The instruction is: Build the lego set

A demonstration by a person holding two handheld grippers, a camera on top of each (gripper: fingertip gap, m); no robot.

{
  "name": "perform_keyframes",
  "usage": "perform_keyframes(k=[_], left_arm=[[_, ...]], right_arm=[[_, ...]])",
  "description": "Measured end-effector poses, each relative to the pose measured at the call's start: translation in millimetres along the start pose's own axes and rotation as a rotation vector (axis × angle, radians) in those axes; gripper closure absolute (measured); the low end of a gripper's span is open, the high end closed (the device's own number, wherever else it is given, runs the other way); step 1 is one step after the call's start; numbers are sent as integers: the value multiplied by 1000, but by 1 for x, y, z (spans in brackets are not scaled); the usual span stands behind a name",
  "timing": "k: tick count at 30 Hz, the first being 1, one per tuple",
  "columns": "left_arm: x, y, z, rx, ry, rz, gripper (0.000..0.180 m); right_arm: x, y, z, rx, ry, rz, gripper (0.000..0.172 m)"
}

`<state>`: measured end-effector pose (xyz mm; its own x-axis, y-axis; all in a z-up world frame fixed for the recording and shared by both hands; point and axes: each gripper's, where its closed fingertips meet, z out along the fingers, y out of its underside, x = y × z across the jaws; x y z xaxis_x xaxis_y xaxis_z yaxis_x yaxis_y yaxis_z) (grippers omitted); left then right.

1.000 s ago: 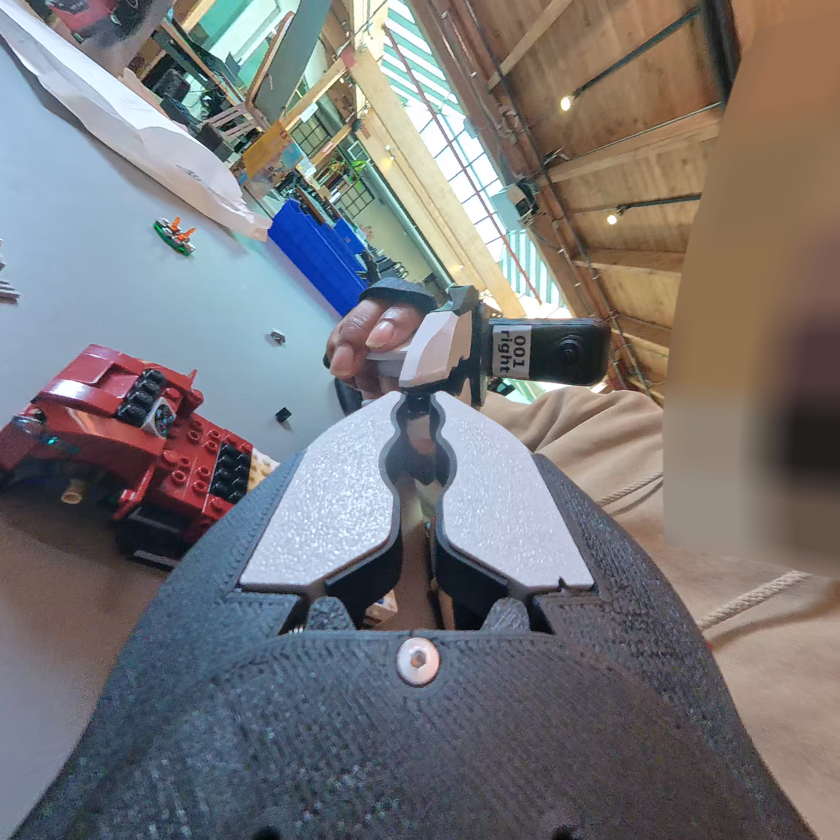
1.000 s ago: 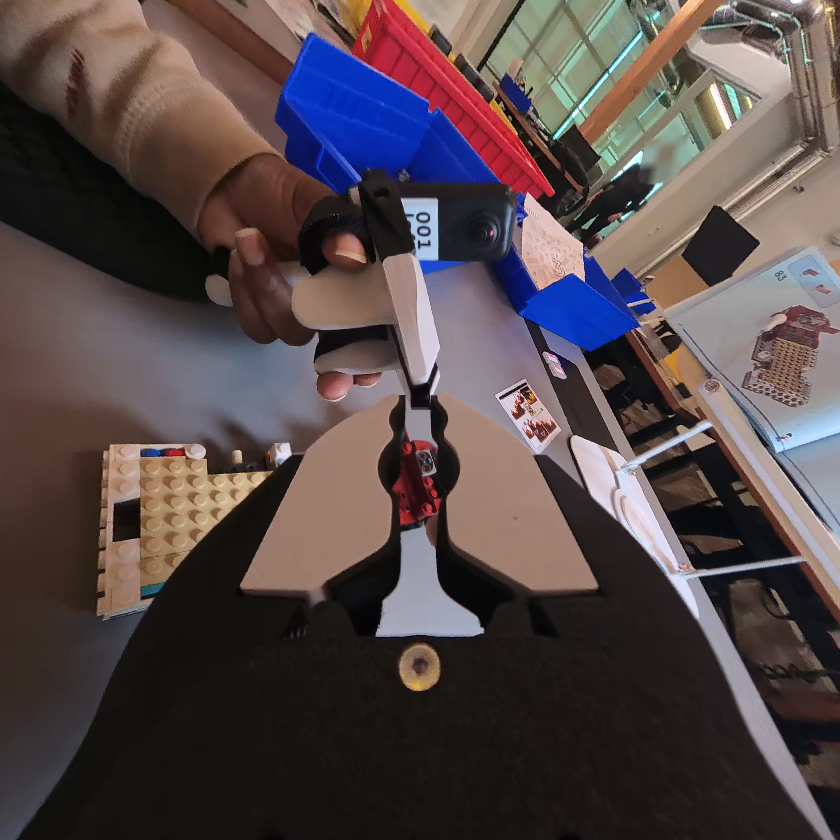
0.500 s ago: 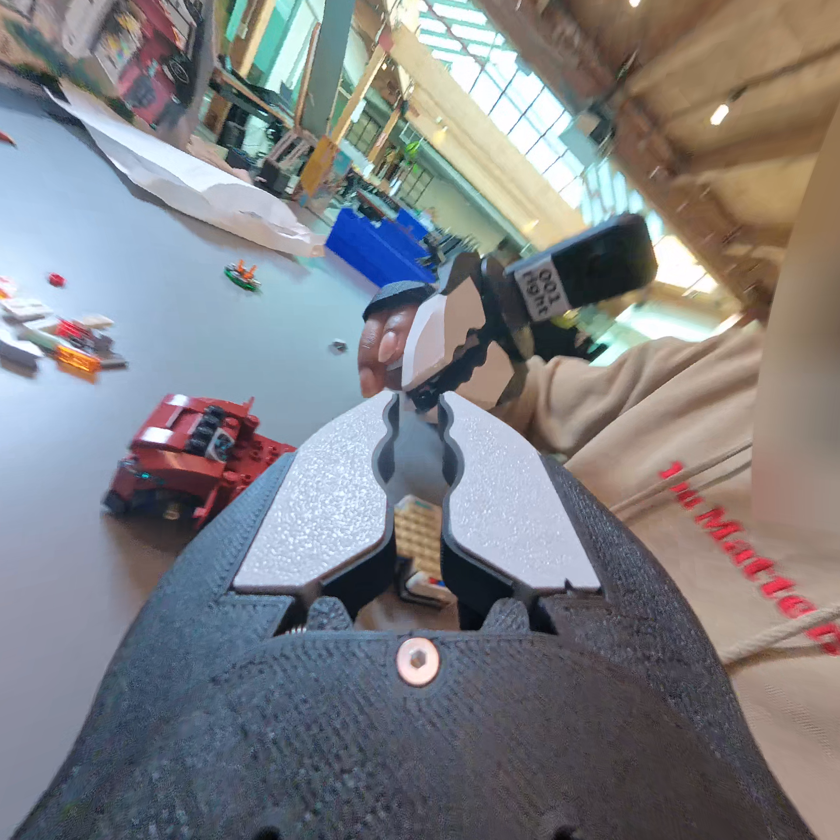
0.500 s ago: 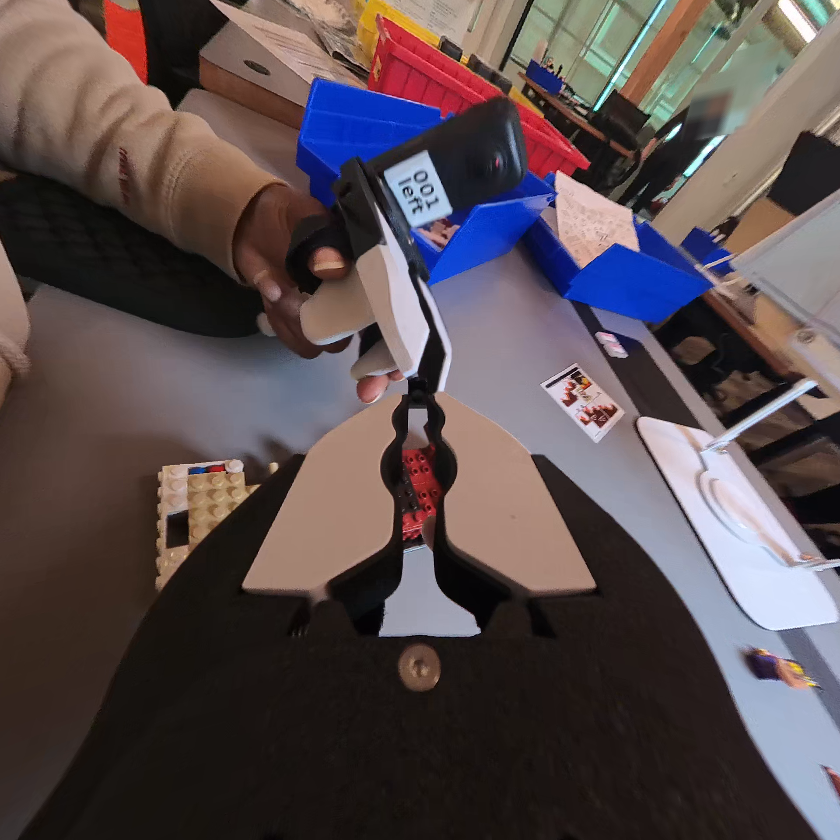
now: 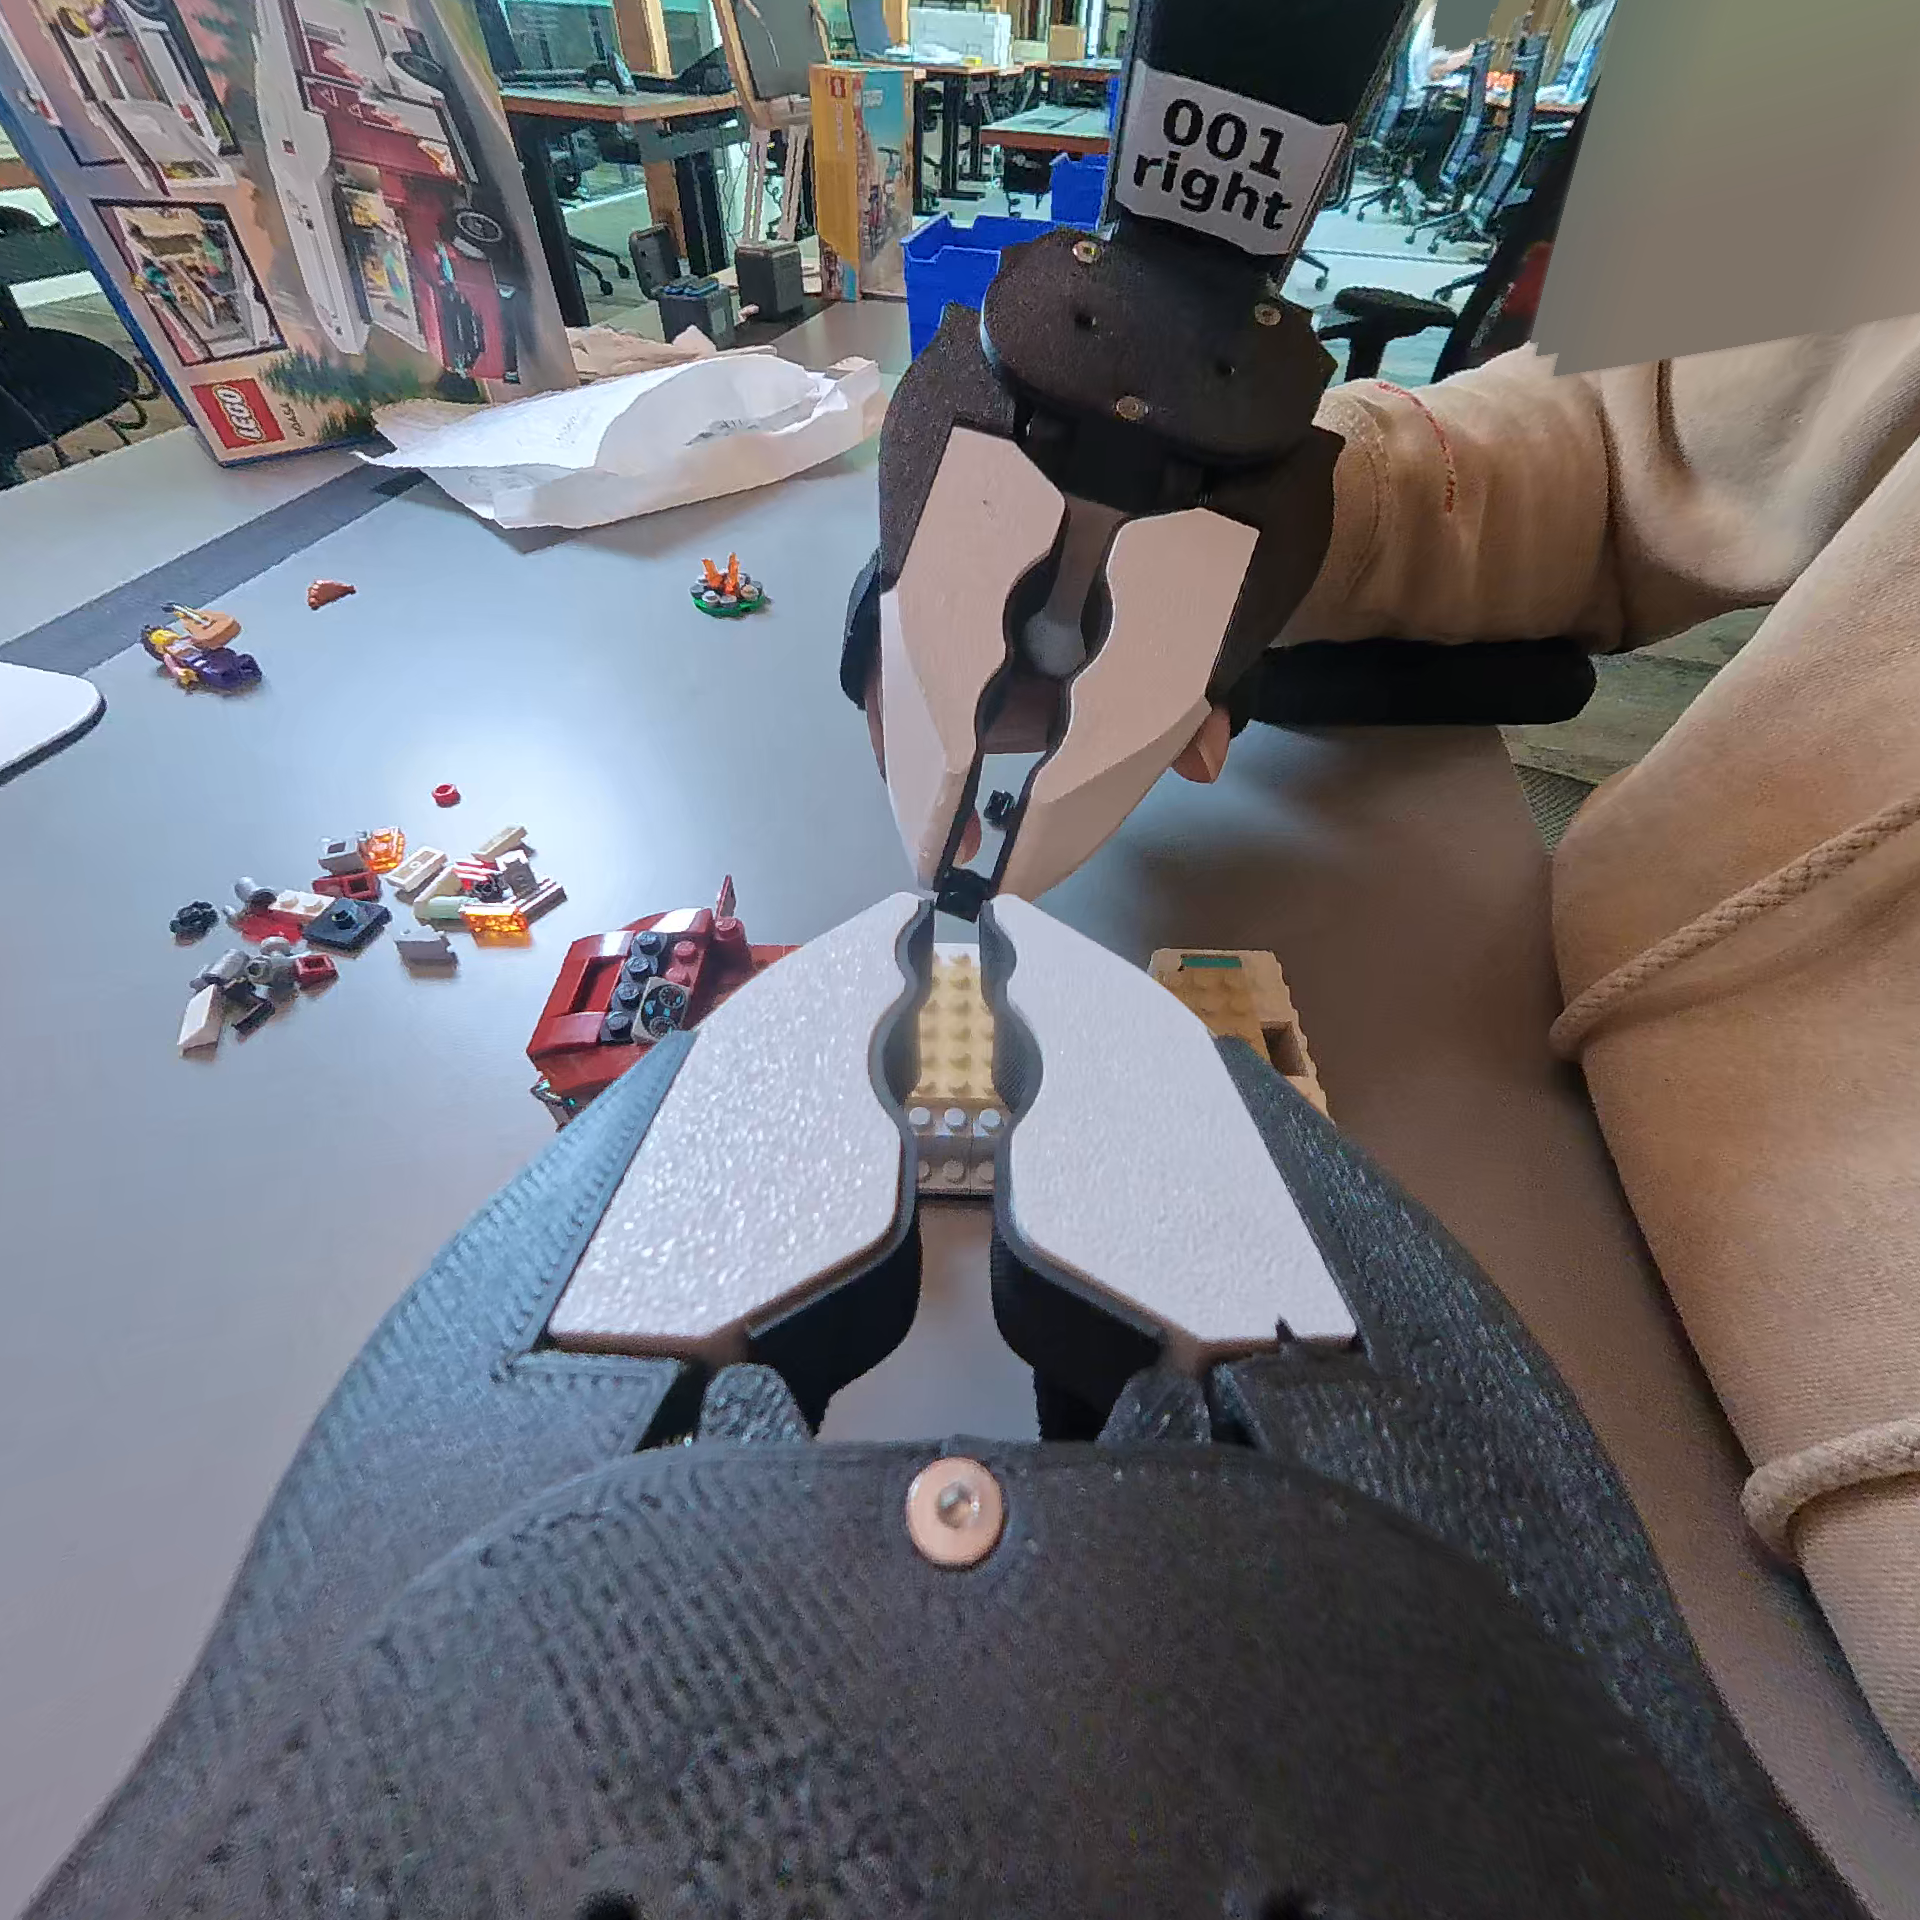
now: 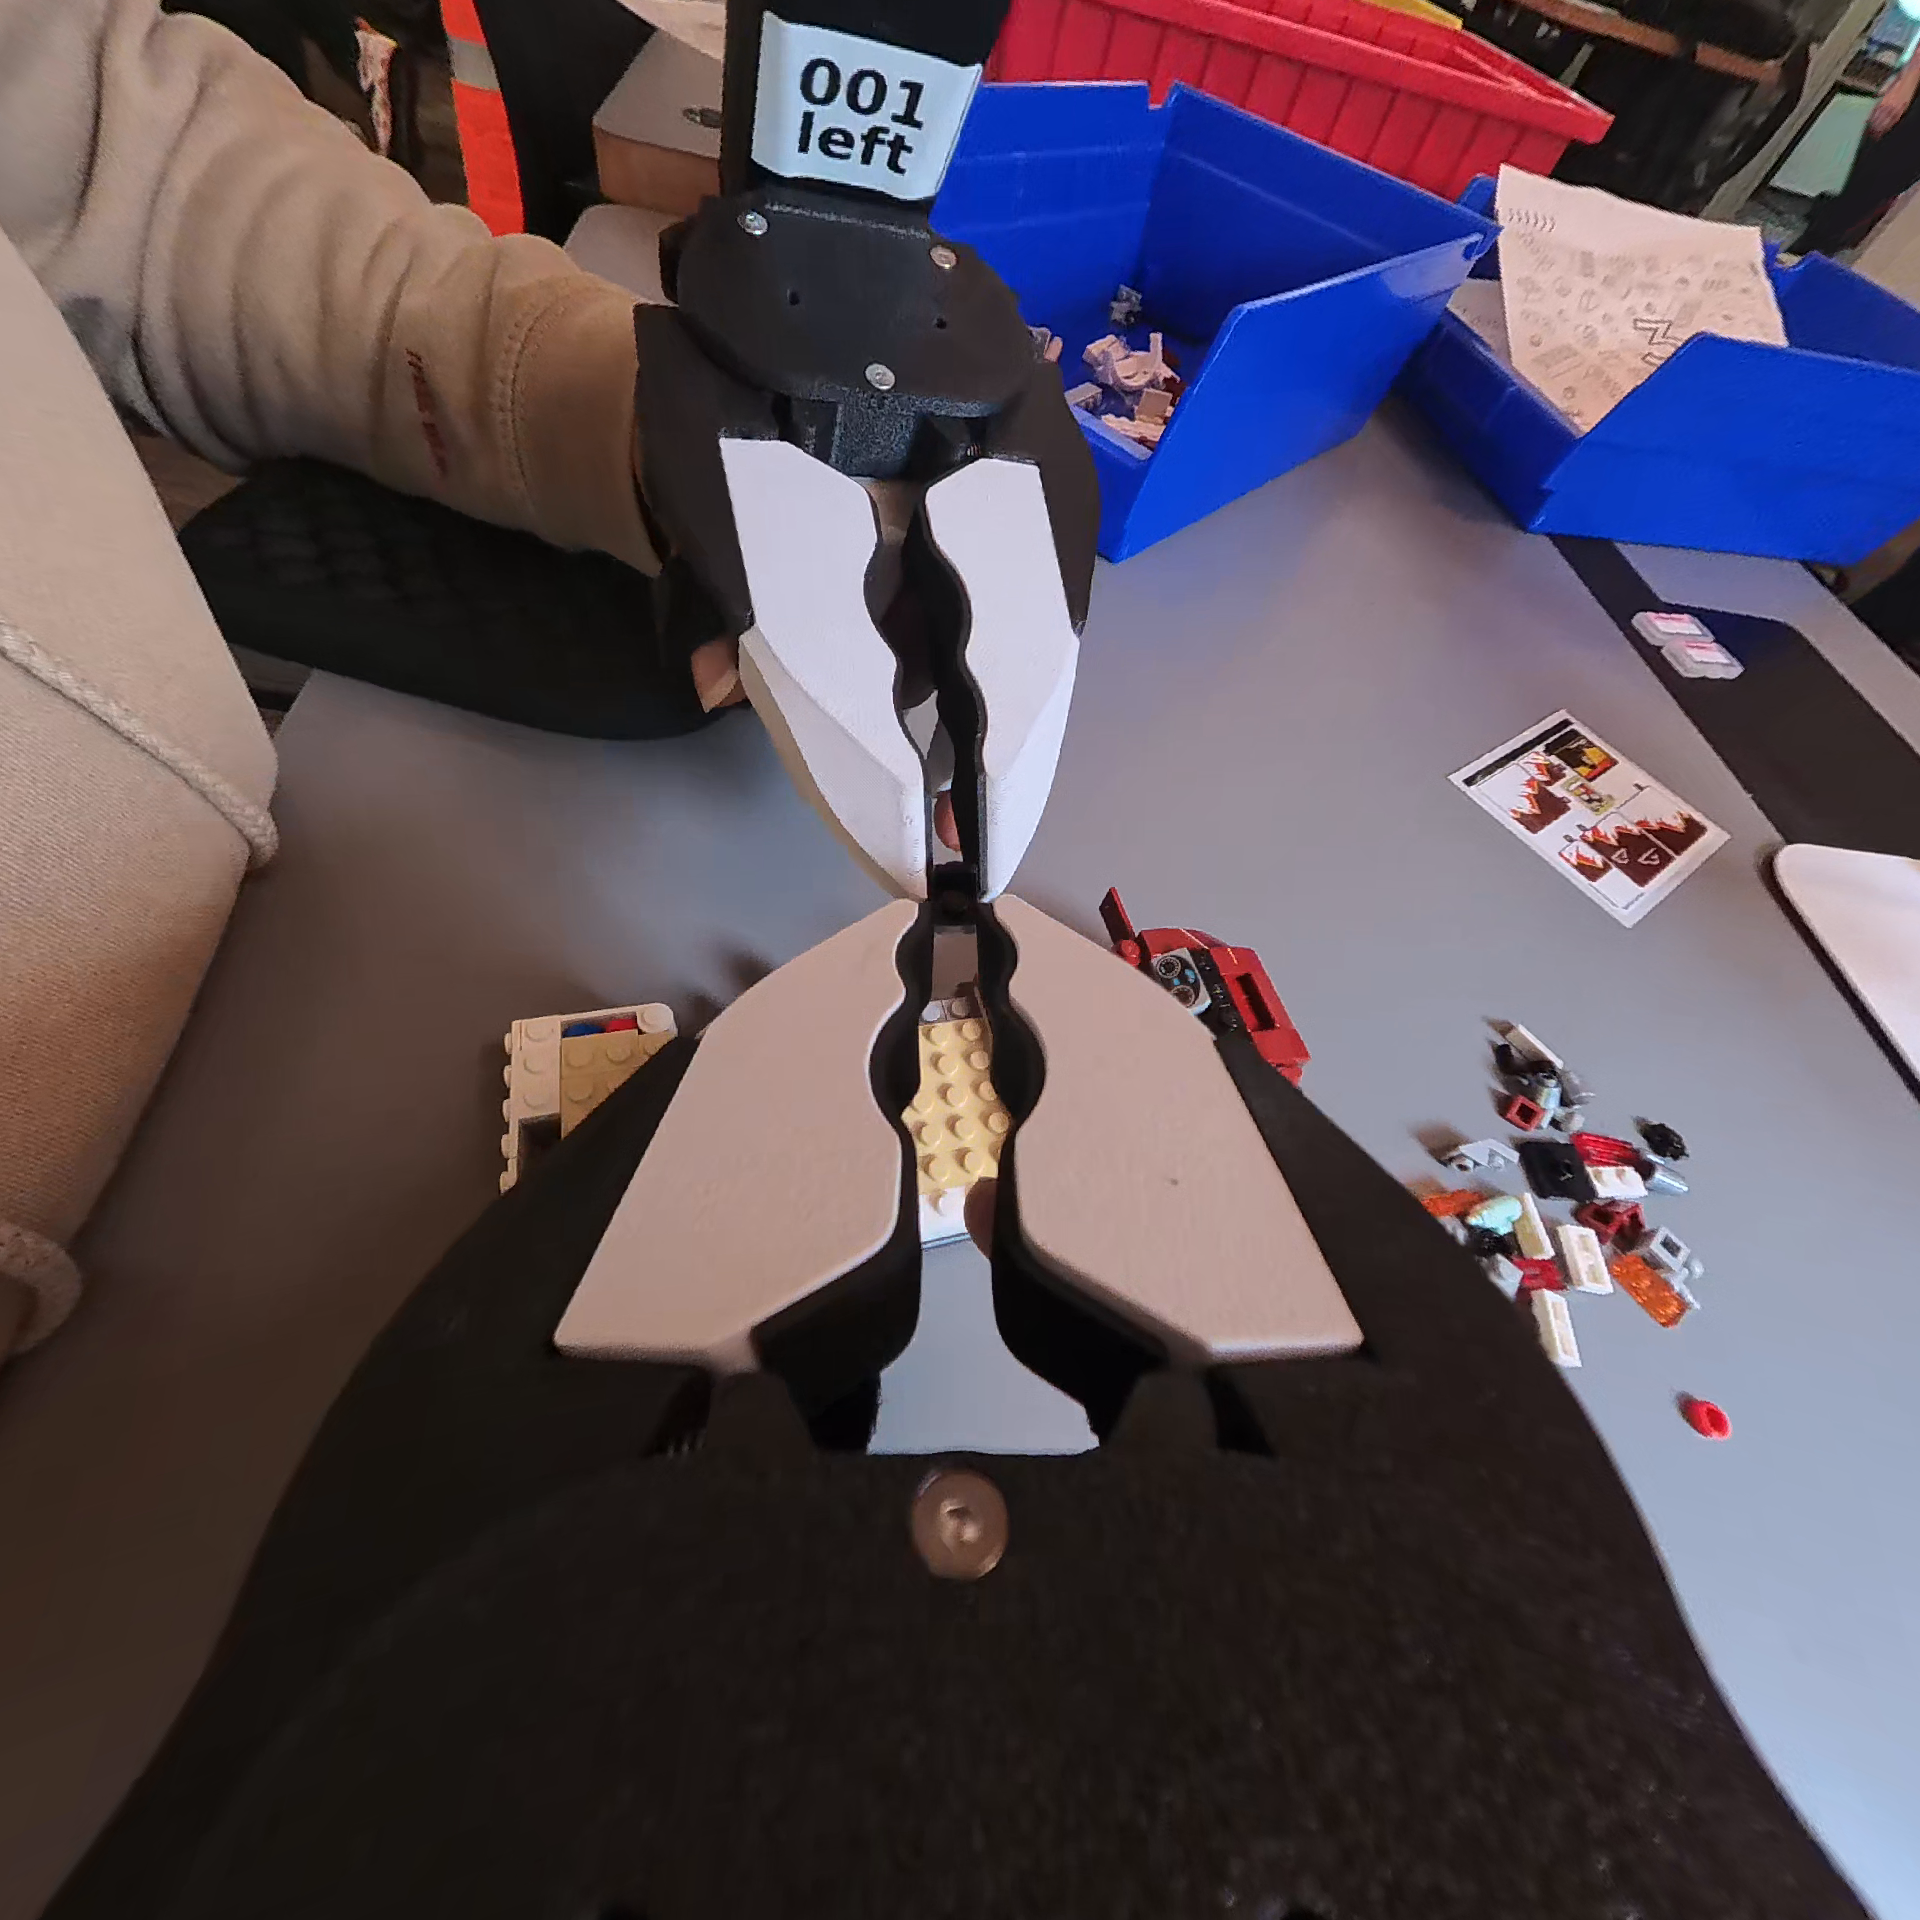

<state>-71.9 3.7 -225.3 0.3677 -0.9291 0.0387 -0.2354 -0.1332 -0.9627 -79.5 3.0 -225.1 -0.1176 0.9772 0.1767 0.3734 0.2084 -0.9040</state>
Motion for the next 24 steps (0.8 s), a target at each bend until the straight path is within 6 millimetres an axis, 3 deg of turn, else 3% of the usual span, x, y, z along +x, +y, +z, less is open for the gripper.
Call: perform_keyframes(k=[12,24], left_arm=[[3,7,2,-36,-21,124,171],[4,5,1,-27,-15,130,172]], right_arm=[[-5,7,2,-36,-49,34,164],[-6,5,1,-22,-64,64,163]])
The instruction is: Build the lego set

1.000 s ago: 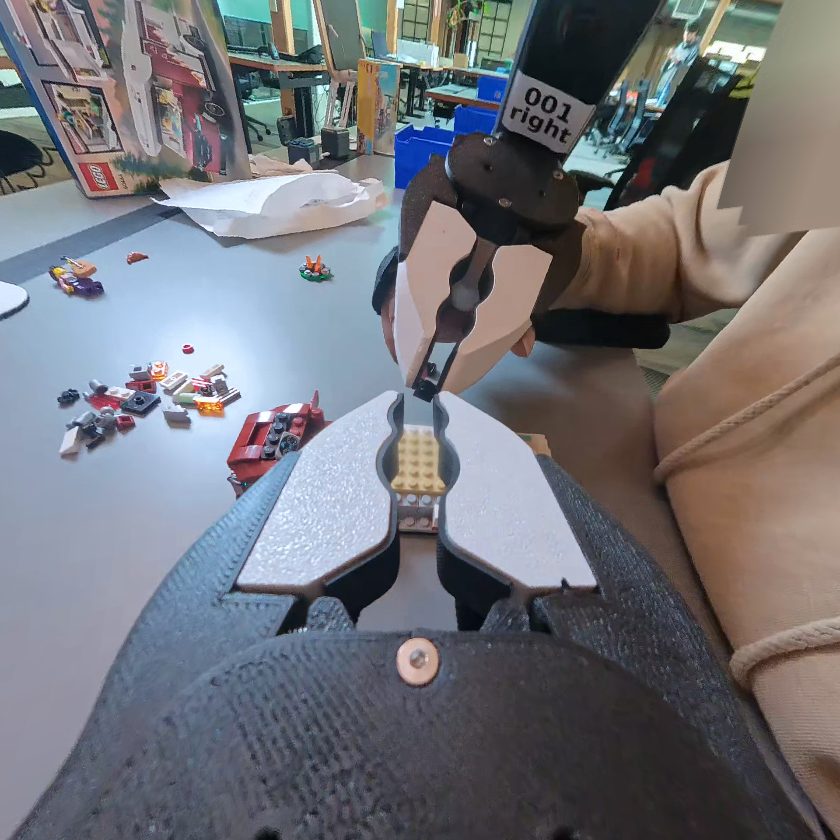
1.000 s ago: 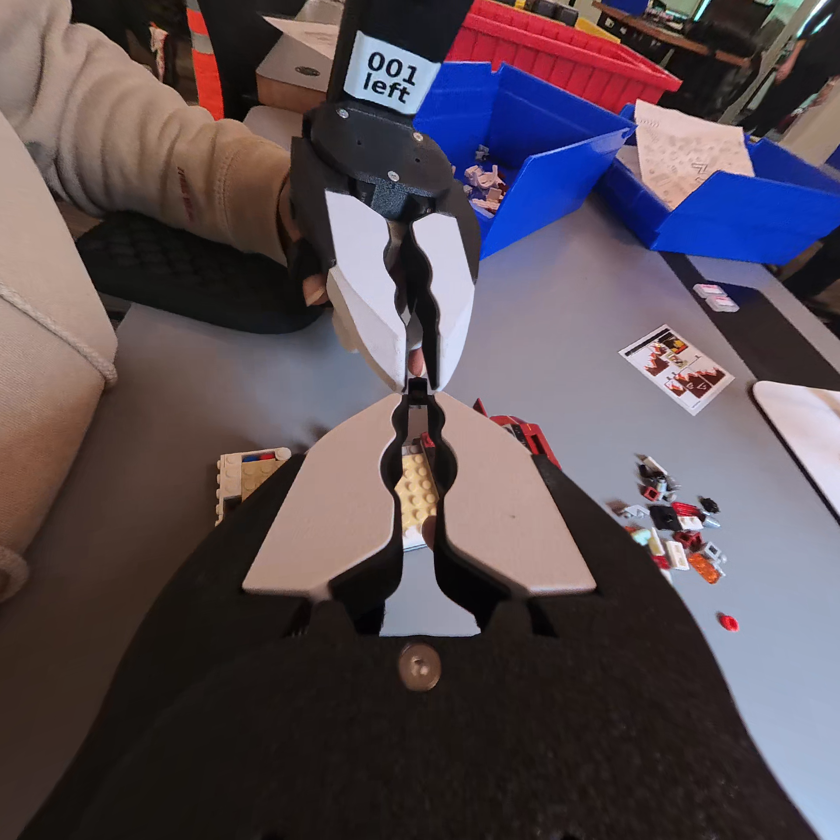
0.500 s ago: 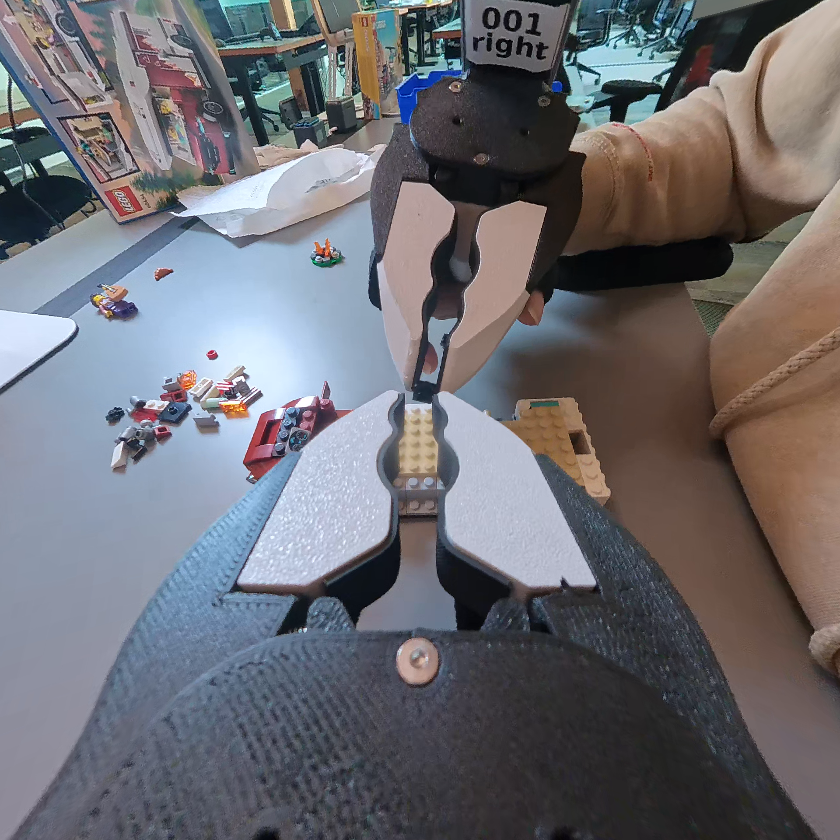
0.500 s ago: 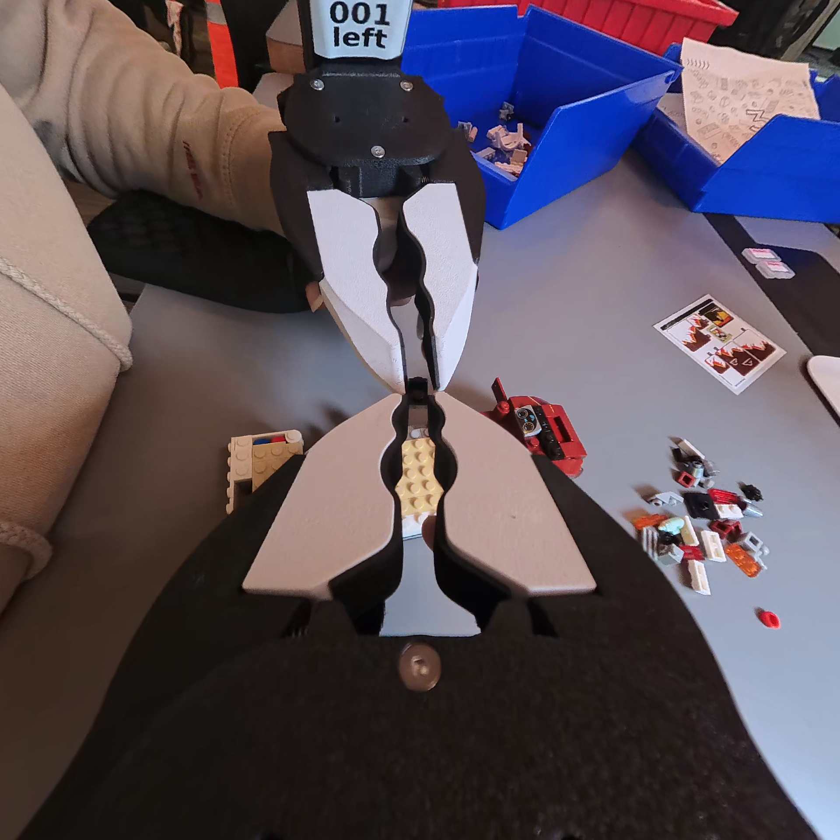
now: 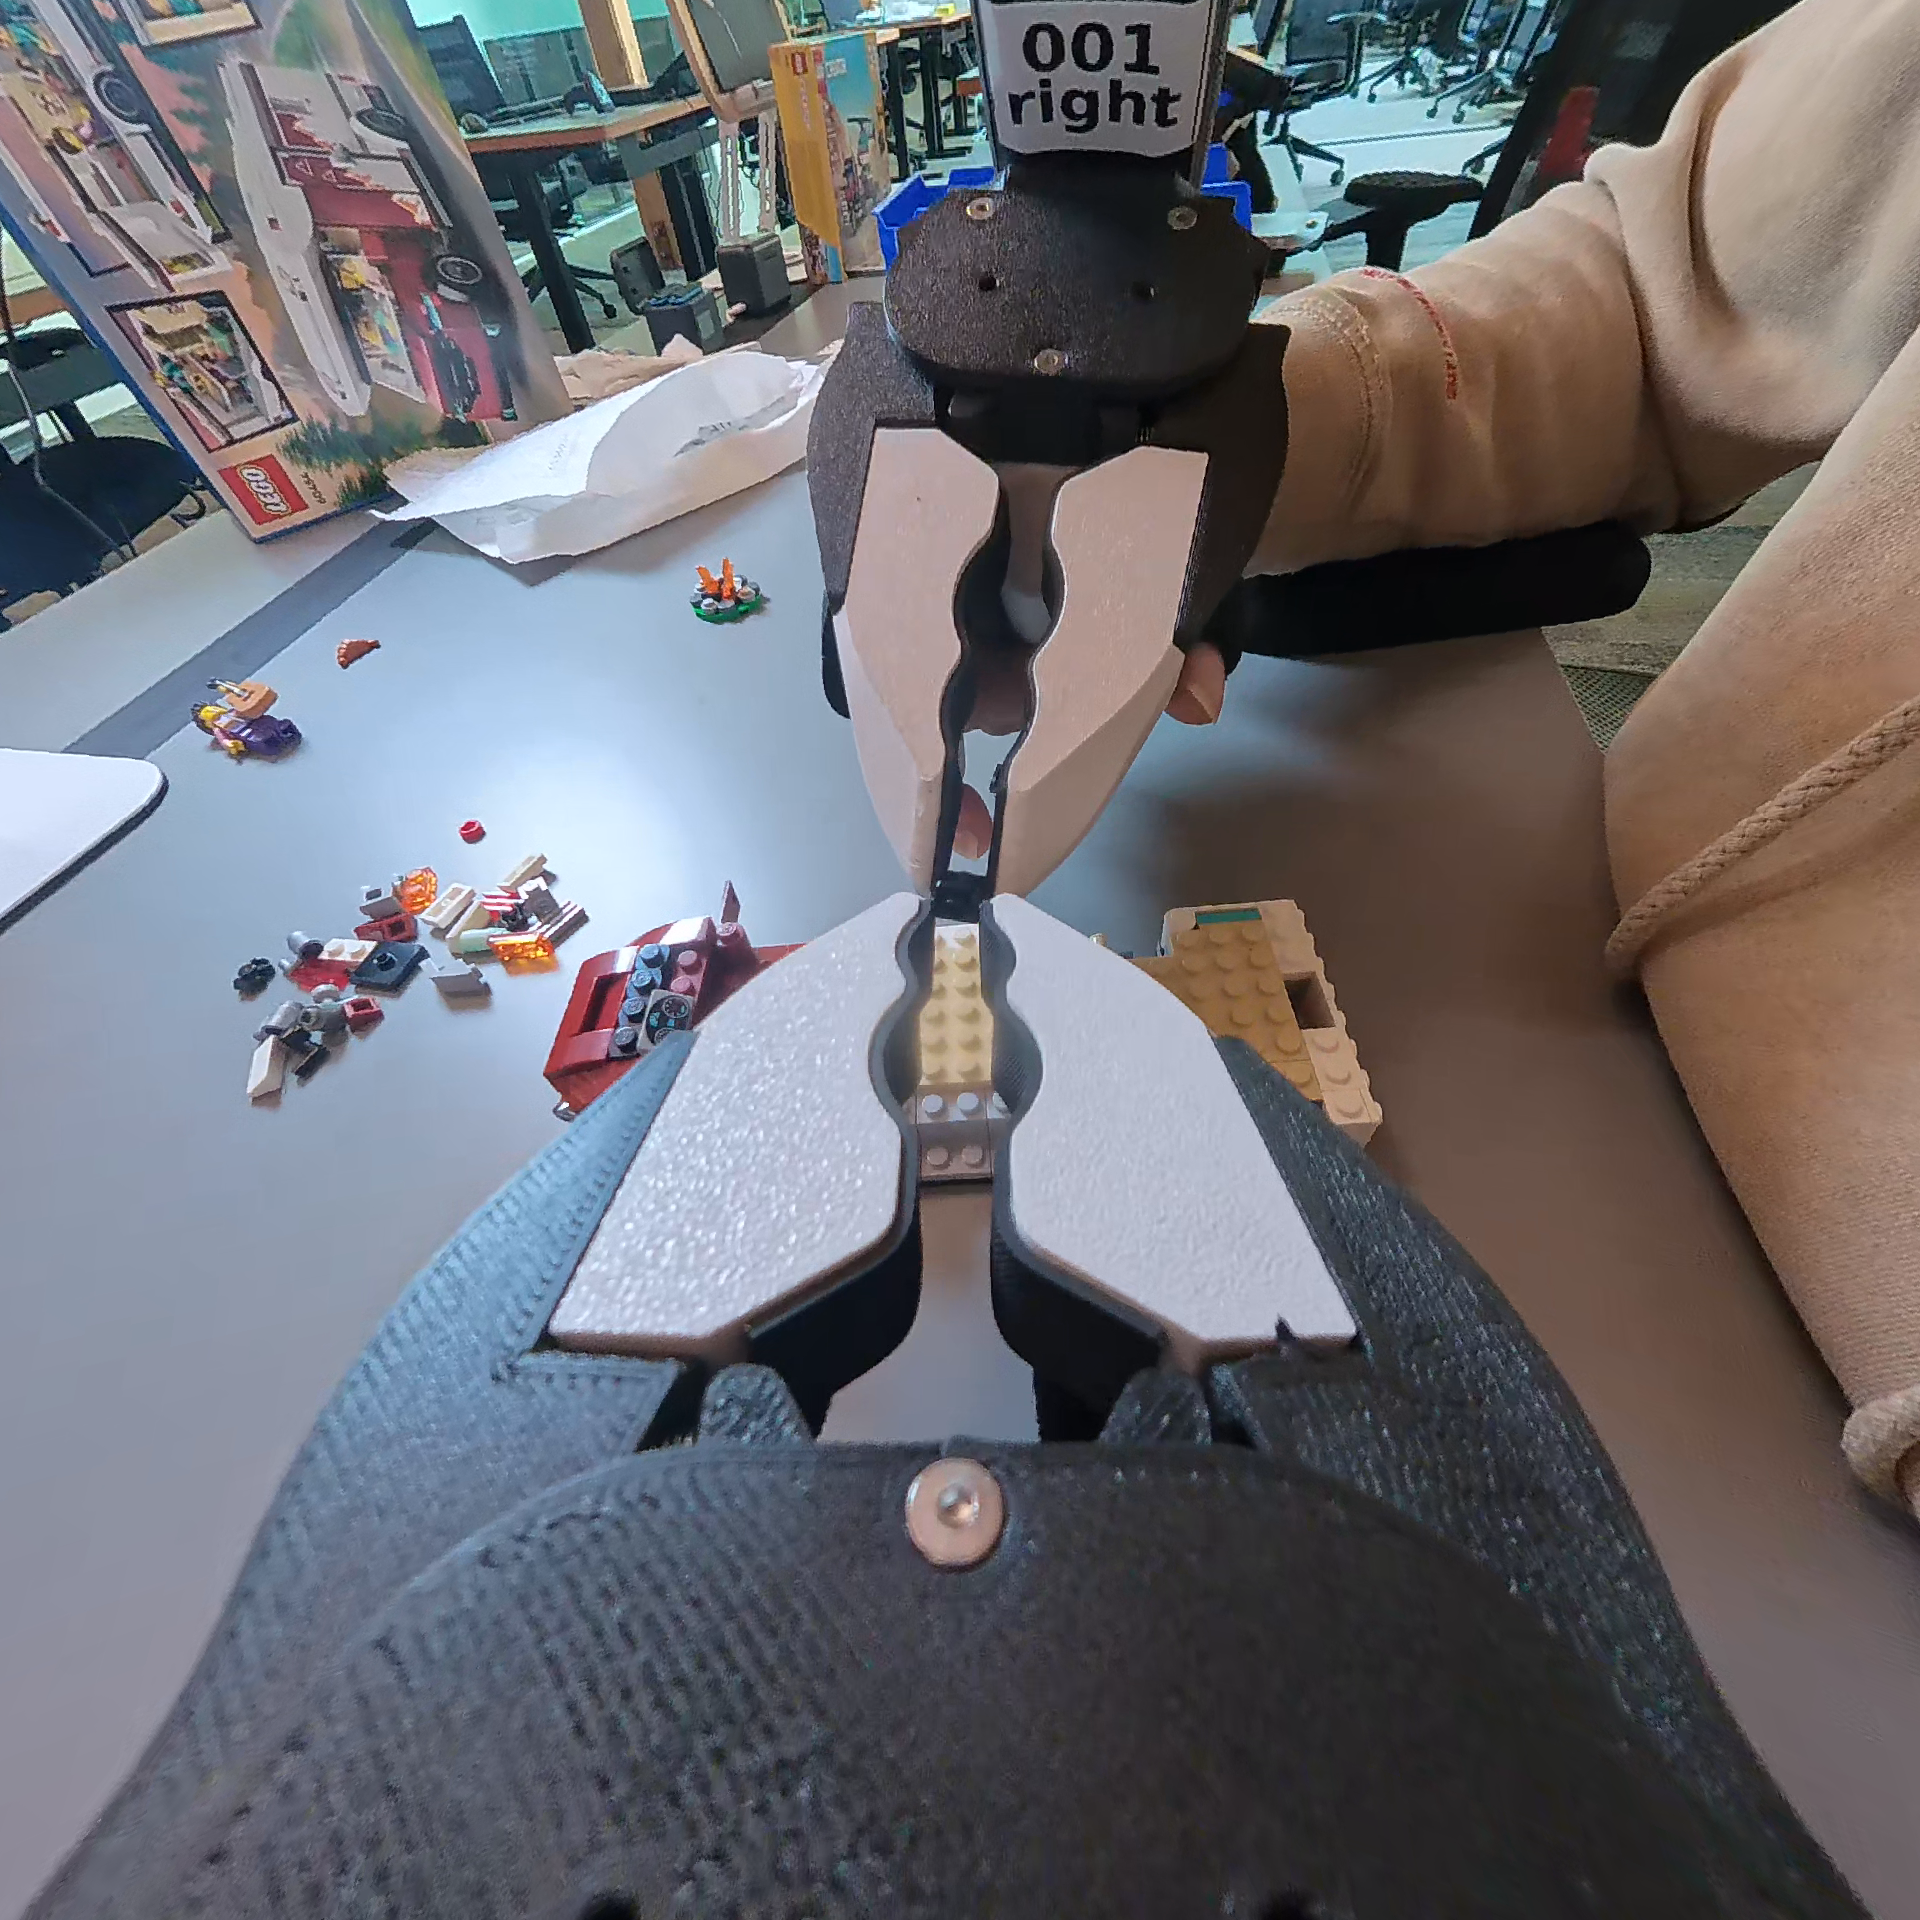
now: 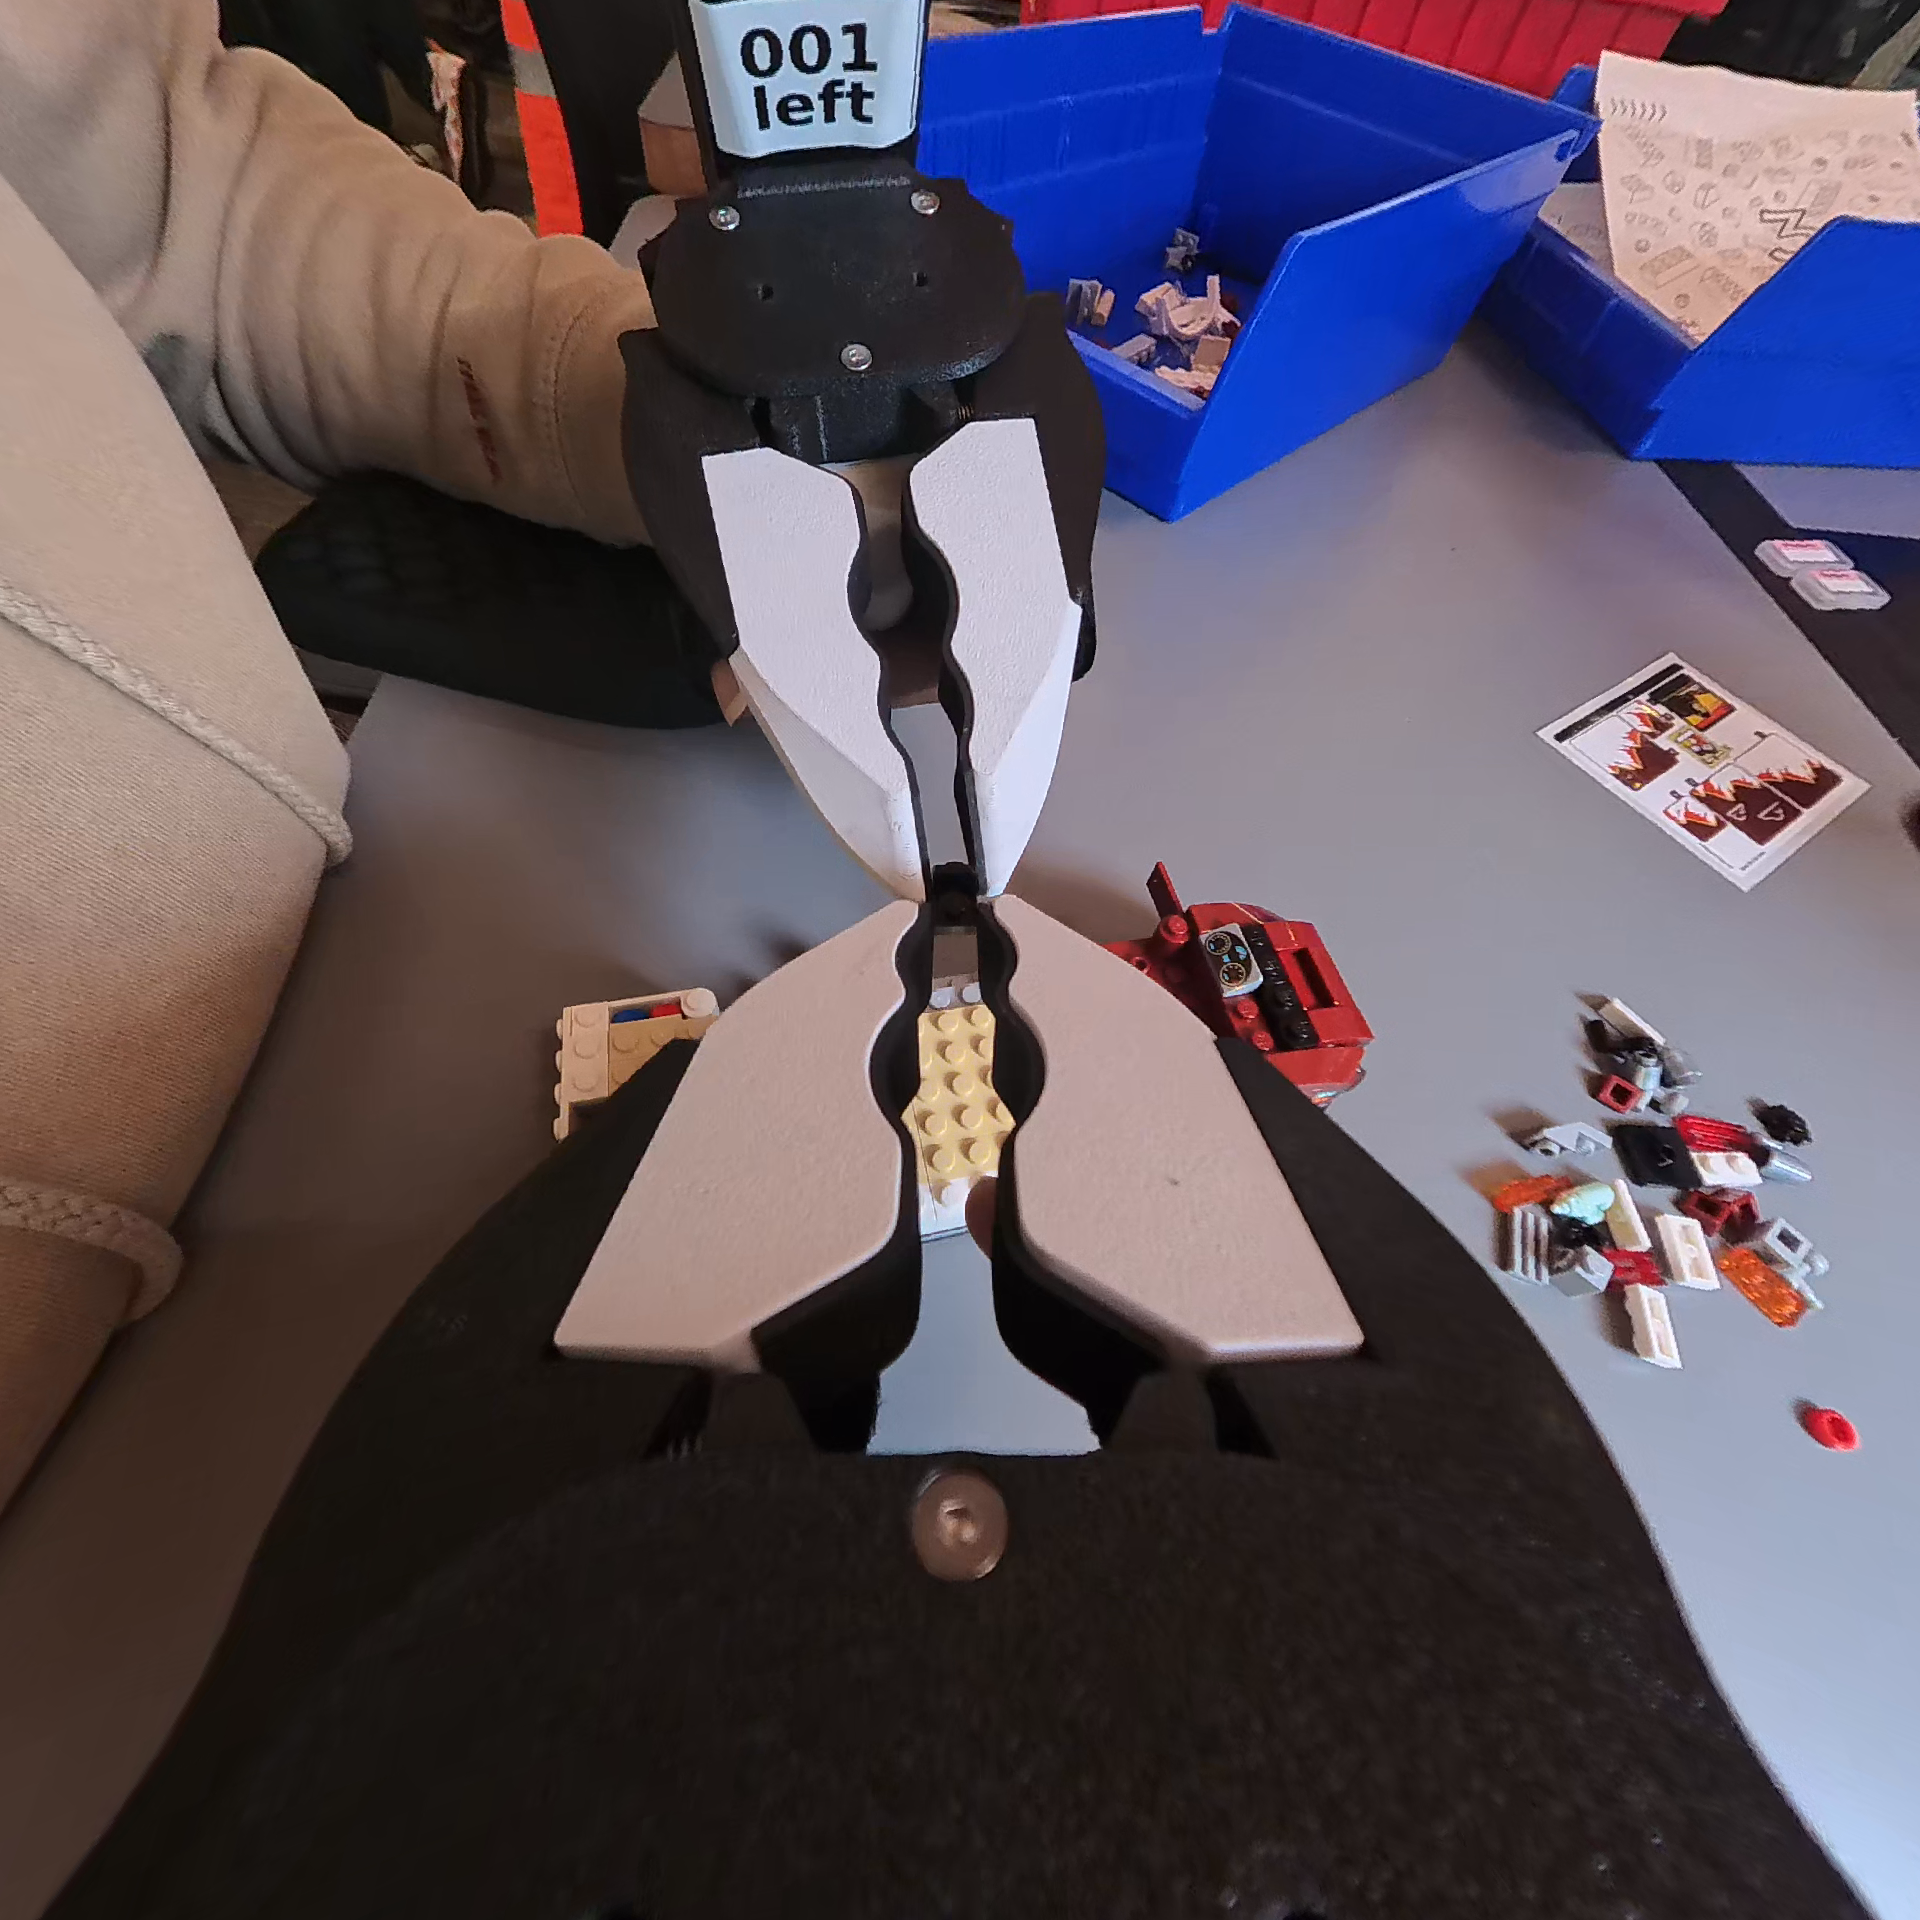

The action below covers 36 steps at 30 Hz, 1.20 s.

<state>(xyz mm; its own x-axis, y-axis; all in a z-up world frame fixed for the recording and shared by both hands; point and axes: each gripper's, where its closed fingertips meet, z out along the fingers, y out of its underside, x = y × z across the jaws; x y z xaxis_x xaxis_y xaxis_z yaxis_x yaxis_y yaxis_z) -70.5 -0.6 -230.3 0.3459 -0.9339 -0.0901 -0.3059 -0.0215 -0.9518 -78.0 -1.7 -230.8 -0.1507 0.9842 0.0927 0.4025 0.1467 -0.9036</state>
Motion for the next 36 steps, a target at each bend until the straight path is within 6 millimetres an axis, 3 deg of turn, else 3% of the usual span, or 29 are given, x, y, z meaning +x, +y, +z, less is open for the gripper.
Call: perform_keyframes(k=[27,31,33,36], left_arm=[[-3,2,-1,-8,2,-22,172],[-23,6,-4,-43,-64,-51,173],[-41,14,-6,-77,-115,-93,173],[-51,28,-7,-132,-120,-180,172]], right_arm=[[3,1,2,9,-6,39,164],[20,0,2,-5,69,32,164],[33,0,0,-31,118,8,163],[40,5,1,-100,118,-20,160]])
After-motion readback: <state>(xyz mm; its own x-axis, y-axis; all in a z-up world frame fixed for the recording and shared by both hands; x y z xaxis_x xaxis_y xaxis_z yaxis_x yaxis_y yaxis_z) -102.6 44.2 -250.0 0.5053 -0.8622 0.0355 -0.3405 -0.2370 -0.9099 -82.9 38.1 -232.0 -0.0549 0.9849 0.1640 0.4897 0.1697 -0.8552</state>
